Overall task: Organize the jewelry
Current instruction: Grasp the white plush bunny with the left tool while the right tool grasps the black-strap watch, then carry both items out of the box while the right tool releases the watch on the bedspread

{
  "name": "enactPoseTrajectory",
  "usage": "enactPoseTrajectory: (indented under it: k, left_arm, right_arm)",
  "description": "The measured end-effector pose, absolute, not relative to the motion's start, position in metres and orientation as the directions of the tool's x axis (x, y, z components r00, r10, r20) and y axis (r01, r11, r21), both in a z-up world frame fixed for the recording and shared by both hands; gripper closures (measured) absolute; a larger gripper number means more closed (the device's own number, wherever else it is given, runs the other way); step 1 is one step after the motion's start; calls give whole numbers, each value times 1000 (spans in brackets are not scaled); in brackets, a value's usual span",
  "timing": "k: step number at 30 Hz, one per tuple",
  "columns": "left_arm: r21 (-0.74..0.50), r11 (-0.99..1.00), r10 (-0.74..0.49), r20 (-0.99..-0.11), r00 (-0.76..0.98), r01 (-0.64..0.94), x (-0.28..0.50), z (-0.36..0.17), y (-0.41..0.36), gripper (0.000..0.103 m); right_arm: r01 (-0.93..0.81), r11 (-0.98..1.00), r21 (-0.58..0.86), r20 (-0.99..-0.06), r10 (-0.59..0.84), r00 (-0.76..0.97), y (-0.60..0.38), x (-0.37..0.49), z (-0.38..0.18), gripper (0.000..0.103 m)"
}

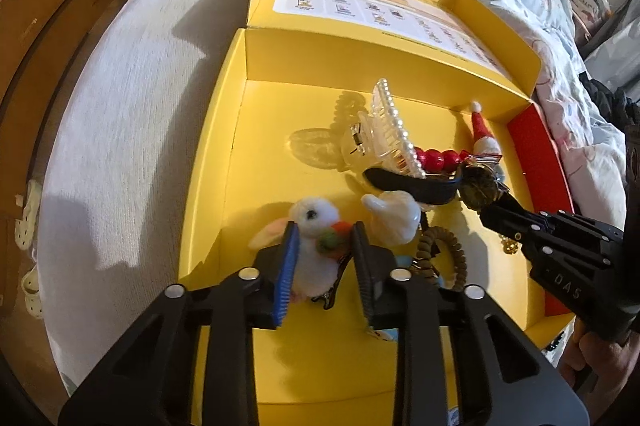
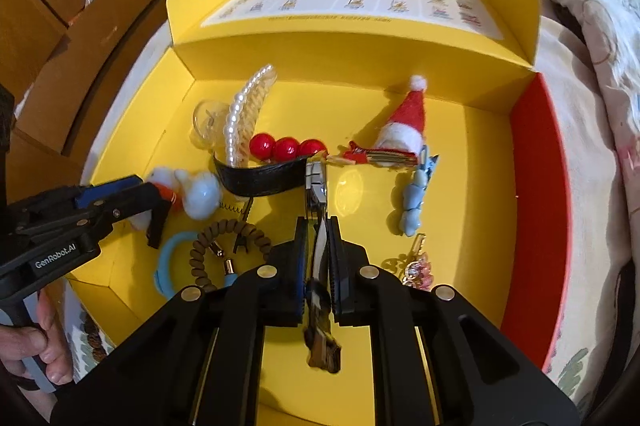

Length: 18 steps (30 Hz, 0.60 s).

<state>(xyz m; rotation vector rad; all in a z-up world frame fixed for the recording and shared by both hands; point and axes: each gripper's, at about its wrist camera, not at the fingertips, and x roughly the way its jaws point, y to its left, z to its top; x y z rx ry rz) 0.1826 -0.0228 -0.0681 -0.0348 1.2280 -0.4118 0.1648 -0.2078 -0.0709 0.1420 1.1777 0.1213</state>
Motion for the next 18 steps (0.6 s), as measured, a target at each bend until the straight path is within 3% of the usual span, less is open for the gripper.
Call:
enactPoseTrajectory:
  k: [2,8,10,12,13,14,18]
  left_arm:
    - [-251,923,-331,-904,270,291,182,-67,-23,89]
    - [-250,931,-323,-905,277,268,183,-67,-20,87]
    - [-232,935,-308,-906,290,267,184,-66,-19,81]
    - [-210,943,-285,-910,302,257,184,-65,-18,56]
    - [-210,943,-286,-909,305,257,185,-64,-17,49]
    - [-212,942,-289,-907,307,260,184,-64,-17,44]
    - [-189,945,-267,-917,297,268,185,-69,-20,43]
  right_arm:
    - [-13,982,189,-905,179,386,-211,164,-68,92]
    - [-6,978,209,-900,195,389,-215,162,-67,92]
    - [-8,977,212,-901,199,387,-215,162,-67,92]
    - [-9,976,217,-900,204,386,-215,162,-68,92]
    - [-10,976,218,-900,205,384,-214,162,-69,92]
    - [-11,976,220,-900,207,383,-214,163,-69,92]
    - [-9,975,224,-900,210,383,-215,162,-69,92]
